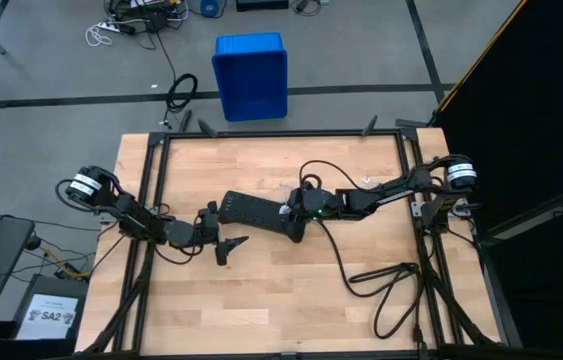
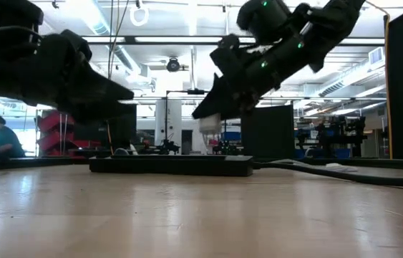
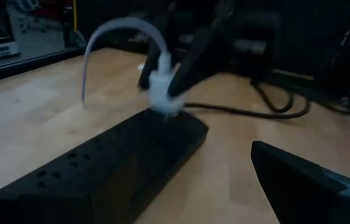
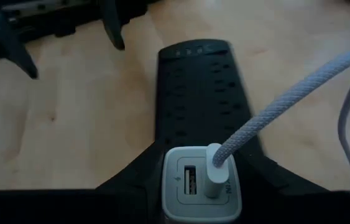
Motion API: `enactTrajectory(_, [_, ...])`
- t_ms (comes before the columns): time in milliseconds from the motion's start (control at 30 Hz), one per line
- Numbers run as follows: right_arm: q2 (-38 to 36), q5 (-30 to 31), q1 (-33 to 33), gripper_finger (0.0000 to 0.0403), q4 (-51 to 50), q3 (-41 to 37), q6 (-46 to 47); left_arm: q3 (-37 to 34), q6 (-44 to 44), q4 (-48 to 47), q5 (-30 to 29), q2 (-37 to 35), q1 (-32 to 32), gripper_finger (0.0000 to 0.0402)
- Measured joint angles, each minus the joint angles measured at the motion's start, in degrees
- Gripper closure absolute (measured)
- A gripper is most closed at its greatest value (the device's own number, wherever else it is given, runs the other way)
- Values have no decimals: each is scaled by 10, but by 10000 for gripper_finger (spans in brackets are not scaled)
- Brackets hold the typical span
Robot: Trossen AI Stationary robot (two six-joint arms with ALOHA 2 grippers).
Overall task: Insert USB
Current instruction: Insert the white charger adapter into the black outlet extension
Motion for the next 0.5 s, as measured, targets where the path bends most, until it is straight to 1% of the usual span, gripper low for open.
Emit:
enactTrajectory(67, [-18, 7, 9, 287, 7, -9, 0, 0, -2, -8, 0, 0, 5, 106])
enactTrajectory(200, [-34, 8, 18, 287, 74, -61, 11, 0, -3, -9, 0, 0, 10, 106])
enactTrajectory(367, [-35, 12, 19, 287, 210, -141, 38, 0, -11, -9, 3, 0, 10, 106])
enactTrajectory(433, [-35, 18, 19, 287, 253, -154, 36, 0, -11, -9, 3, 0, 10, 106])
enactTrajectory(500, [-35, 23, 22, 287, 266, -155, 26, 0, -12, -9, 3, 0, 13, 106])
